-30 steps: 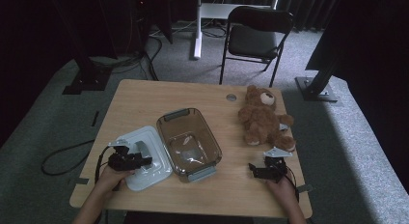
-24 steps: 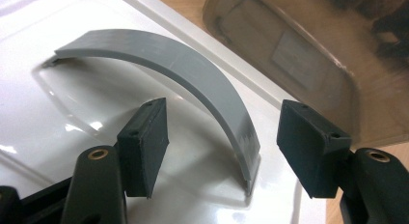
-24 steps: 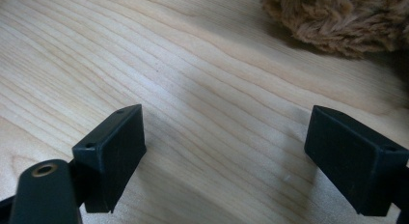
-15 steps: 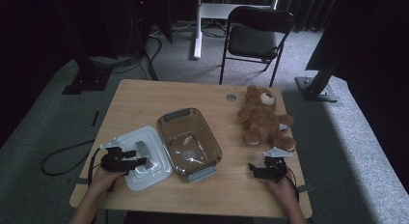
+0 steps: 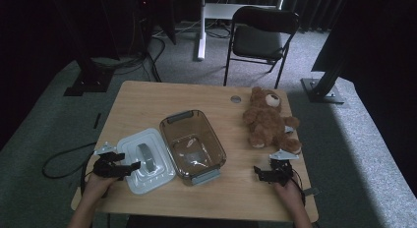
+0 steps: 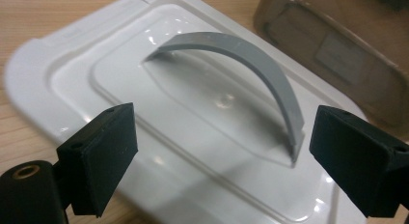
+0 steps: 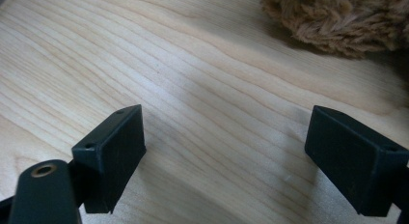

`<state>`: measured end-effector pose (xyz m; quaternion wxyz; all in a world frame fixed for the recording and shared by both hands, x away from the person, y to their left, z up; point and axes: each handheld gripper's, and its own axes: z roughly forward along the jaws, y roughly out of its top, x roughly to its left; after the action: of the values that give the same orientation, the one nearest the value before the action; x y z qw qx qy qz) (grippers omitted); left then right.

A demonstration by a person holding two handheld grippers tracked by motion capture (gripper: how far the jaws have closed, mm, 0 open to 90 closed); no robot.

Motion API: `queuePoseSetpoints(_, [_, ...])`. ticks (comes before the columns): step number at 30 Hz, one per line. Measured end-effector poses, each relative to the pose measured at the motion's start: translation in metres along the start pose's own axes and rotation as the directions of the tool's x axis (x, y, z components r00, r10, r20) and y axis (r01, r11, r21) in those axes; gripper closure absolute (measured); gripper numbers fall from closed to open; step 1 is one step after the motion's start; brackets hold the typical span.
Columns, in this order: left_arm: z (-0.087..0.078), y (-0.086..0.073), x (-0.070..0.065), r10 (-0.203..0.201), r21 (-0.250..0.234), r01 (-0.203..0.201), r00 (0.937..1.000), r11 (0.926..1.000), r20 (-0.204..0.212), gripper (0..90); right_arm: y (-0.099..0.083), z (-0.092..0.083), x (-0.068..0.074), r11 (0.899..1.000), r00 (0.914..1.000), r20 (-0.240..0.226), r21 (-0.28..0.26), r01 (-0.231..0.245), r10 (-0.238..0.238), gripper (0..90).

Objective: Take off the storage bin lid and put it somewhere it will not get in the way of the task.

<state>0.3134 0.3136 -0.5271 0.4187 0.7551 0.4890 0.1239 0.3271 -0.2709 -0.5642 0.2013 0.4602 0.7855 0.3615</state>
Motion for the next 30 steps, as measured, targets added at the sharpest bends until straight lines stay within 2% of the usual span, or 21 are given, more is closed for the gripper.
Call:
queuePoseSetpoints(1, [-0.001,-0.001,0.000,-0.003,0.002,0.003,0.9999,1.0000,-0.010,9.2,0.000,0.000,0.000,1.000,1.0000,-0.002,-0.001,0.000,0.000,13.0])
queuePoseSetpoints(3, [-0.004,-0.003,0.001,-0.003,0.005,0.003,0.9997,1.0000,-0.023,1.3,0.000,0.000,0.001,1.000,1.0000,0.007,0.004,0.004,-0.004,13.0])
queuePoseSetpoints(4, [-0.005,-0.004,0.002,-0.013,0.006,0.013,0.9996,0.9999,-0.025,1.3,0.000,0.000,0.002,1.000,0.9998,0.014,0.008,0.014,-0.014,12.6])
queuePoseSetpoints(8, [-0.011,-0.008,0.006,-0.022,0.004,0.023,0.9967,0.9997,-0.079,1.3,-0.002,-0.002,0.002,1.000,0.9996,-0.003,0.008,0.029,-0.029,12.3])
queuePoseSetpoints(10, [-0.013,-0.010,0.009,-0.033,-0.004,0.032,0.9937,0.9995,-0.107,1.2,-0.002,-0.004,0.003,0.999,0.9989,-0.023,0.022,0.042,-0.041,12.3])
queuePoseSetpoints(12, [-0.015,-0.014,0.012,-0.041,-0.002,0.041,0.9899,0.9991,-0.136,1.2,-0.001,-0.007,0.002,0.998,0.9987,-0.017,0.035,0.049,-0.048,12.3])
queuePoseSetpoints(13, [-0.016,-0.016,0.014,-0.058,0.001,0.059,0.9871,0.9983,-0.150,0.8,0.000,-0.009,0.002,0.998,0.9987,-0.017,0.030,0.048,-0.047,12.3])
queuePoseSetpoints(16, [-0.018,-0.022,0.017,-0.060,0.017,0.064,0.9811,0.9978,-0.184,0.3,0.005,-0.018,0.000,0.999,0.9993,-0.015,0.004,0.035,-0.035,12.3])
queuePoseSetpoints(18, [-0.020,-0.024,0.017,-0.042,0.025,0.048,0.9756,0.9985,-0.216,0.3,0.011,-0.025,-0.003,1.000,0.9999,-0.008,-0.007,0.014,-0.014,12.1])
queuePoseSetpoints(23, [-0.023,-0.028,0.020,-0.034,0.022,0.042,0.9592,0.9989,-0.281,0.4,0.031,-0.043,-0.010,0.997,0.9995,0.001,-0.066,-0.030,0.030,11.7])
queuePoseSetpoints(26, [-0.023,-0.032,0.021,-0.028,0.028,0.038,0.9548,0.9989,-0.296,0.4,0.046,-0.048,-0.015,0.995,0.9987,0.022,-0.093,-0.044,0.046,11.6])
queuePoseSetpoints(30, [-0.023,-0.037,0.022,-0.026,0.038,0.040,0.9521,0.9985,-0.305,0.4,0.065,-0.052,-0.023,0.989,0.9954,0.050,-0.129,-0.074,0.081,11.5])
